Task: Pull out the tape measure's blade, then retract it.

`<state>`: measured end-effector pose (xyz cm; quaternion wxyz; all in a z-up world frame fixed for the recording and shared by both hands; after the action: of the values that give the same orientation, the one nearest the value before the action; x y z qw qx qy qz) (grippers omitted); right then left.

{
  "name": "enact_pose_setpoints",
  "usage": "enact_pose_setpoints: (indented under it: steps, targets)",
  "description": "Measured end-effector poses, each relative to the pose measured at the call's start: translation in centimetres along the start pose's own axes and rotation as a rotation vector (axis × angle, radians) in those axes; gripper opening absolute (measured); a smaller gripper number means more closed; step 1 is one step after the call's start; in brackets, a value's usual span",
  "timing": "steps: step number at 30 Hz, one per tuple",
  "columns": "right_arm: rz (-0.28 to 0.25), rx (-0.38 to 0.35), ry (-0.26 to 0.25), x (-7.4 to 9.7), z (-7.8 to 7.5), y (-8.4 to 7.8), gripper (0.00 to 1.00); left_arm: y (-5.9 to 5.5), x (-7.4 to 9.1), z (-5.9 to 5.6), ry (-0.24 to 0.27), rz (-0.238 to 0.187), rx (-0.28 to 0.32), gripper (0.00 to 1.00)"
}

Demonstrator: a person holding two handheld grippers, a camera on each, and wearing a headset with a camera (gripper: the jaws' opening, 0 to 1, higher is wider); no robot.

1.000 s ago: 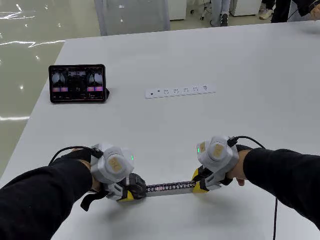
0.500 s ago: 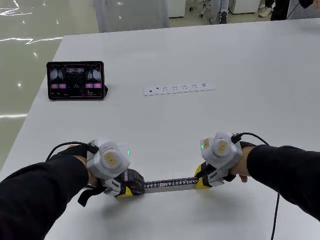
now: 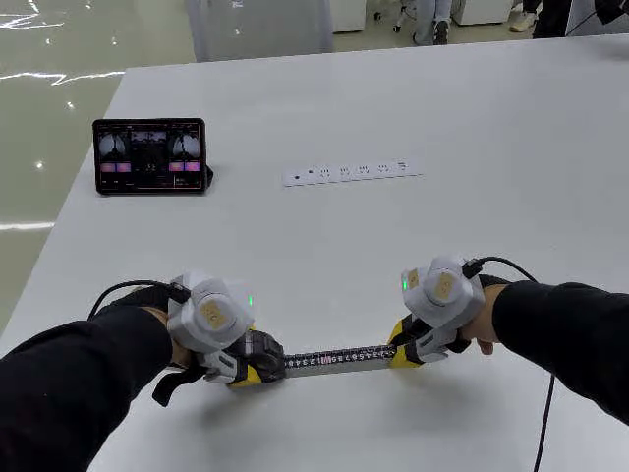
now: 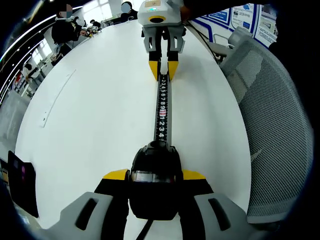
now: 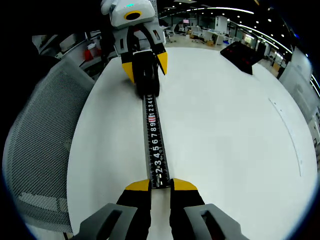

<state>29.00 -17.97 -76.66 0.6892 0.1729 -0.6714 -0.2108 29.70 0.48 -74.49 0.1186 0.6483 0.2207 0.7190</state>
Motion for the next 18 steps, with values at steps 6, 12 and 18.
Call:
enact_pose_setpoints:
  steps: [6, 12, 18]
  targets:
    - [0.001, -0.008, -0.005, 0.3, 0.0, -0.6, 0.10, 0.0, 0.0, 0.0, 0.001, 0.002, 0.002, 0.33]
    - [0.001, -0.019, -0.004, 0.6, -0.1, -1.1, 0.10, 0.0, 0.0, 0.0, 0.009, -0.003, 0.008, 0.33]
    - [0.004, -0.025, -0.001, 0.6, -0.1, -1.4, 0.10, 0.0, 0.0, 0.0, 0.010, -0.003, 0.011, 0.33]
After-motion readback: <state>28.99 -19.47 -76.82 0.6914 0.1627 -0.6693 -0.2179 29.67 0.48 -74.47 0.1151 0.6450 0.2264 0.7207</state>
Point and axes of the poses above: the centre of the closed fingertips' face, and the gripper's own axes: x roughly backward along the fingers, z roughly to its left, y roughly out of its top, the point moved 1 cm from there along x, roughly backward along the fingers, and after that the axes turned 4 degrees about x, right-handed, at the moved point
